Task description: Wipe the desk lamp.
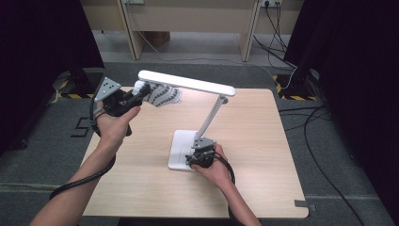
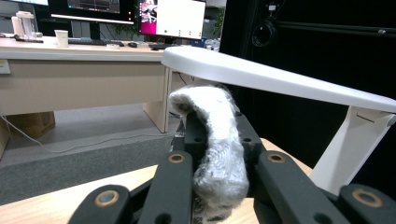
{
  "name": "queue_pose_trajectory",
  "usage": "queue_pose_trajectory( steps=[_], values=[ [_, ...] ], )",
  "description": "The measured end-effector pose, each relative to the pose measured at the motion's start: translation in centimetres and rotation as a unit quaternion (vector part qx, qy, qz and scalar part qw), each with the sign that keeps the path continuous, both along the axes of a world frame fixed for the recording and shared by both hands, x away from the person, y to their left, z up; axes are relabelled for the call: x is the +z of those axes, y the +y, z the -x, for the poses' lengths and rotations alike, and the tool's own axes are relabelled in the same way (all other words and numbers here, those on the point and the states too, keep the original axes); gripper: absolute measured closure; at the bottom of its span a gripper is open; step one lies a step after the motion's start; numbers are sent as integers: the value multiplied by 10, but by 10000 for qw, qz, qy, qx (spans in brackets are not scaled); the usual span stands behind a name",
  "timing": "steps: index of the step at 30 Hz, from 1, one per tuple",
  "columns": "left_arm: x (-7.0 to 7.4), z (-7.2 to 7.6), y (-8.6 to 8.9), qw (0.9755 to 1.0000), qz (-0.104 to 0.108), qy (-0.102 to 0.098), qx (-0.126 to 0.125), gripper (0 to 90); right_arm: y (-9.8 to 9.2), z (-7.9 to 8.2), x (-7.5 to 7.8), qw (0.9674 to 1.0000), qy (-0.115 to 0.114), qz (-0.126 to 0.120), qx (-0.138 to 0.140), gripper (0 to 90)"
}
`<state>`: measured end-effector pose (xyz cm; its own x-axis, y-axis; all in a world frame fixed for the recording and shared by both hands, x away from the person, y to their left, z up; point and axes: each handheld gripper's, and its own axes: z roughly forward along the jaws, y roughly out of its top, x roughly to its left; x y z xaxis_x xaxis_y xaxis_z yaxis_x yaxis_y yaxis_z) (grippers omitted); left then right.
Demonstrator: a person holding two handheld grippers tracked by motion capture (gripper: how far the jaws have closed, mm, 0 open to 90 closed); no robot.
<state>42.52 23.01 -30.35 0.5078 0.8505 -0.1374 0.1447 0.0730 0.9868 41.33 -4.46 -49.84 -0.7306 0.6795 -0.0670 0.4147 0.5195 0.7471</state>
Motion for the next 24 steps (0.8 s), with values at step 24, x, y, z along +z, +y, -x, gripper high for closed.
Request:
queue_pose_trajectory(
  steps=[24],
  values=[
    [2, 4, -15, 9997, 24, -61, -227, 795, 0, 0, -1, 10000, -11, -15, 12, 410]
  ],
)
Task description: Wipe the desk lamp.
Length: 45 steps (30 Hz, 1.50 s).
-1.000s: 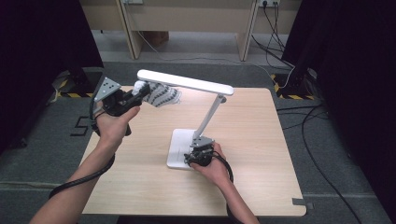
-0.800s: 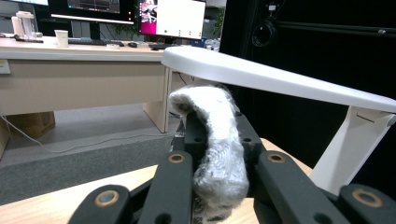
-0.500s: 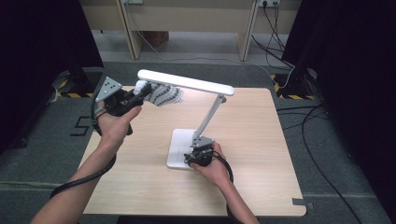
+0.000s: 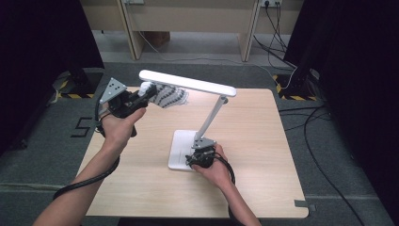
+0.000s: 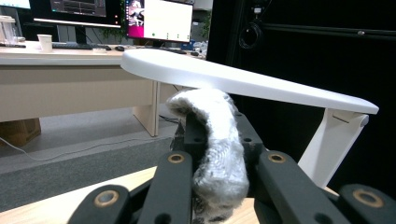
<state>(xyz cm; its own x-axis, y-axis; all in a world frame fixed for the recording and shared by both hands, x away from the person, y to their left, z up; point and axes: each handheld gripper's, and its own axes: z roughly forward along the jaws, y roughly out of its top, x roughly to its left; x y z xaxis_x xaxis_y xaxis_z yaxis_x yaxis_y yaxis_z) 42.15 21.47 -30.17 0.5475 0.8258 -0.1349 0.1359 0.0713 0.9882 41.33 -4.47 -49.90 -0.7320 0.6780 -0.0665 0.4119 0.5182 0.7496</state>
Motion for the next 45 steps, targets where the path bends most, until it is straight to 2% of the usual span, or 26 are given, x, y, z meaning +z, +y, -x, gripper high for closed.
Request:
queue_pose_trajectory(
  steps=[33, 45],
  values=[
    [-2, 2, -28, 9994, 8, 40, -342, 794, 0, 0, 0, 10000, 12, -18, -12, 409],
    [-4, 3, -39, 9987, -1, -11, -505, 794, 0, 0, 0, 10000, 14, -15, -10, 409]
  ],
)
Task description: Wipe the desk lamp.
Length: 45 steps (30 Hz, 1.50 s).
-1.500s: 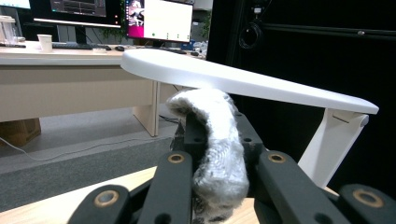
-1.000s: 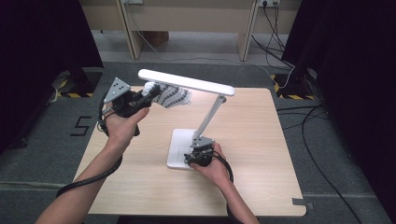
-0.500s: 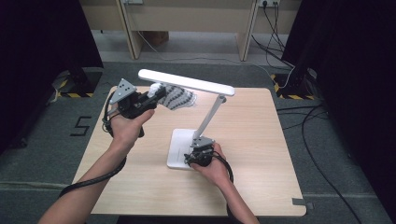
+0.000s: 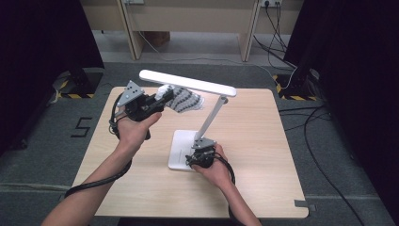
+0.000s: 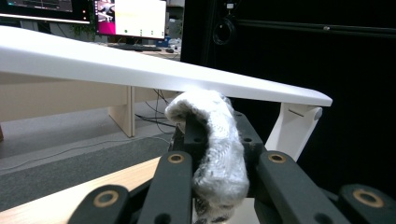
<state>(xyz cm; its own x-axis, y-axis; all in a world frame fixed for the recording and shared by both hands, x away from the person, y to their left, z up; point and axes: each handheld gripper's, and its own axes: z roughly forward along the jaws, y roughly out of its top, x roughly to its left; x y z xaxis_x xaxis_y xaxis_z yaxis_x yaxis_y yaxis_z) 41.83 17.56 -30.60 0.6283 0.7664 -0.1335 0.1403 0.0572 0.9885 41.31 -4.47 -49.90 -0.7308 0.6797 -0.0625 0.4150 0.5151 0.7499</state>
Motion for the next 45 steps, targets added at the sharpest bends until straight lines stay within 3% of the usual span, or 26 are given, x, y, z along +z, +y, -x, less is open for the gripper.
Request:
queue_pose_trajectory(
  steps=[45],
  values=[
    [-3, 1, -27, 9997, -16, -36, -244, 793, 0, 0, 0, 10000, -2, -17, 18, 409]
  ],
)
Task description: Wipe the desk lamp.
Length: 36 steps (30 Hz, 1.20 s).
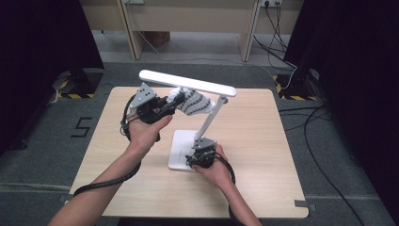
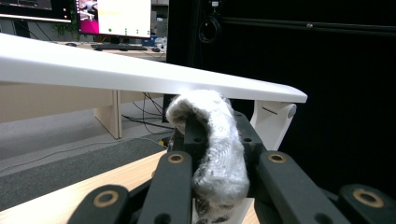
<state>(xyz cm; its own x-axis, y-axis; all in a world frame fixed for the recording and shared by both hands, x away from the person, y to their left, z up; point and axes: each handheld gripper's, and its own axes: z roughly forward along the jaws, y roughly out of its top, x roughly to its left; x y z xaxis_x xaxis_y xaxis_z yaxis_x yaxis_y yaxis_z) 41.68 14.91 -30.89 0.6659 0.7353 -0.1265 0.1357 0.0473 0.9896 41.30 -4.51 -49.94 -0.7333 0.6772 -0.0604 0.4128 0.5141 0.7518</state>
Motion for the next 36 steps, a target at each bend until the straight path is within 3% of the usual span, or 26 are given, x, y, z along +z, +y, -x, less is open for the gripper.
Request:
queue_pose_trajectory(
  steps=[36],
  values=[
    [-1, 1, -20, 9998, -98, -2, -174, 793, 0, 0, 0, 10000, 7, -21, -4, 410]
  ],
)
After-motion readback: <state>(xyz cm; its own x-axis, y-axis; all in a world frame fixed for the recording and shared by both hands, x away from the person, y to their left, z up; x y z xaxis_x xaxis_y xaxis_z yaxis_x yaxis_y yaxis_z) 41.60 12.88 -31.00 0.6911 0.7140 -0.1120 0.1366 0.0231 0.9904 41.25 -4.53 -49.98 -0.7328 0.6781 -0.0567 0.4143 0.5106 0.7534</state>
